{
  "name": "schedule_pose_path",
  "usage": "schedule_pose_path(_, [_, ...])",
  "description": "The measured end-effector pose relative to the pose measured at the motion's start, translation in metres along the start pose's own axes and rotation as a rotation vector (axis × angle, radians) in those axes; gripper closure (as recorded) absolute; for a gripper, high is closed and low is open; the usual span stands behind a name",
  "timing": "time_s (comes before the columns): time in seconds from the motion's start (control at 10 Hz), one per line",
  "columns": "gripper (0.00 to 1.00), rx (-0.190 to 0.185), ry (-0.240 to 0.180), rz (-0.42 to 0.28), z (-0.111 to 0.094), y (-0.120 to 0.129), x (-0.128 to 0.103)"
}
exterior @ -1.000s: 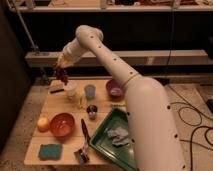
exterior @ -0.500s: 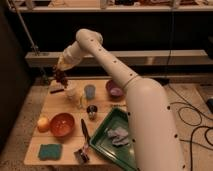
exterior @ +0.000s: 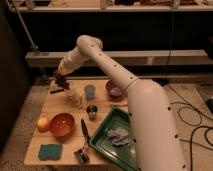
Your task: Place grapes in paper cup
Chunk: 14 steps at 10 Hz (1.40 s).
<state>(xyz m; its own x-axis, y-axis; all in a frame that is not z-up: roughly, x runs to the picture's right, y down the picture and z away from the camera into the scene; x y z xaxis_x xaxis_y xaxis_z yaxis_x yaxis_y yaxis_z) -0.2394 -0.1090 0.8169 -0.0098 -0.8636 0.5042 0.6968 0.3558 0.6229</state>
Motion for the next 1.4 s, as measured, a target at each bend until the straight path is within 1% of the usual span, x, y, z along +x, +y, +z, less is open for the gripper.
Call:
schedule_pose_path(0.6, [1.0,-0.007,0.003,0.035,0.012,0.033,-0.006])
schedule_pose_path(0.7, [0.97,-0.007,0.005,0.045,0.014,0.037,-0.007])
schedule_pose_path(0.8, [0.9,-0.011,0.007,0.054,0.014,0.04,-0.006])
schedule_pose_path(1.0, [0.68,-0.015,0.01,0.064,0.016,0.045,-0.006])
schedule_pose_path(1.4, [0.28,-0.024,0.019,0.072,0.019,0.043,-0.004])
